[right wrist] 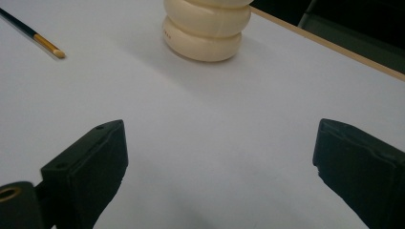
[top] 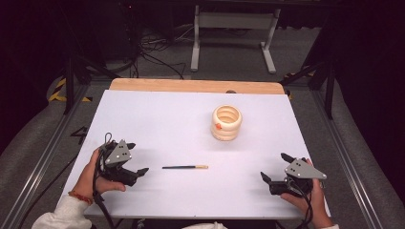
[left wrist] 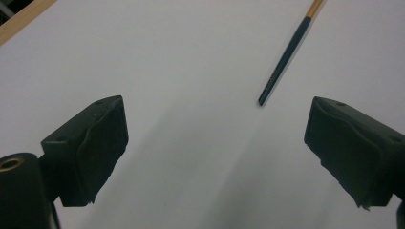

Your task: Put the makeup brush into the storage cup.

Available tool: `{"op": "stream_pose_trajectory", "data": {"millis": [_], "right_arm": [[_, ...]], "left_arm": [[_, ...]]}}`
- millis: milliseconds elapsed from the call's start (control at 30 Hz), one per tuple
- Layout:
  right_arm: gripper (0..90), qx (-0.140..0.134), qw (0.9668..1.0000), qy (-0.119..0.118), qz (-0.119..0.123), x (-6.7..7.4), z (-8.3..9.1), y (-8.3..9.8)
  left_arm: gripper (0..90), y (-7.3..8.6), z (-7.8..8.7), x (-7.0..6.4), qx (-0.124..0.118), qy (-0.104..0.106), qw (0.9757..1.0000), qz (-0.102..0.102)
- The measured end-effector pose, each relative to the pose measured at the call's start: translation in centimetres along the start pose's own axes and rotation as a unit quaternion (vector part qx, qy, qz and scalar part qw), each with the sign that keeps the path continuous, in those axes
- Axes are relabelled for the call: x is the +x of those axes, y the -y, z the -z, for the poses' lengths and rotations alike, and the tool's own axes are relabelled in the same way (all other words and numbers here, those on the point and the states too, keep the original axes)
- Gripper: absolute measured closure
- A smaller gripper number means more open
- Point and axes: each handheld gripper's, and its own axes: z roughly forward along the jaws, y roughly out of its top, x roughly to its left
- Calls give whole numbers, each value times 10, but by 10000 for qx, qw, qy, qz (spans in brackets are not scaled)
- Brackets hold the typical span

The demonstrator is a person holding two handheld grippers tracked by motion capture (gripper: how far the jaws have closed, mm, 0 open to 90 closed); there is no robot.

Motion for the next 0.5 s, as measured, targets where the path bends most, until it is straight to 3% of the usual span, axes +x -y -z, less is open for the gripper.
{"op": "stream_pose_trajectory", "data": {"millis": [500], "right_arm": [[52, 13, 10000, -27, 2, 1, -1, 1]], "left_arm": [[85, -17, -9, -2, -124, 116, 9998, -131]]}}
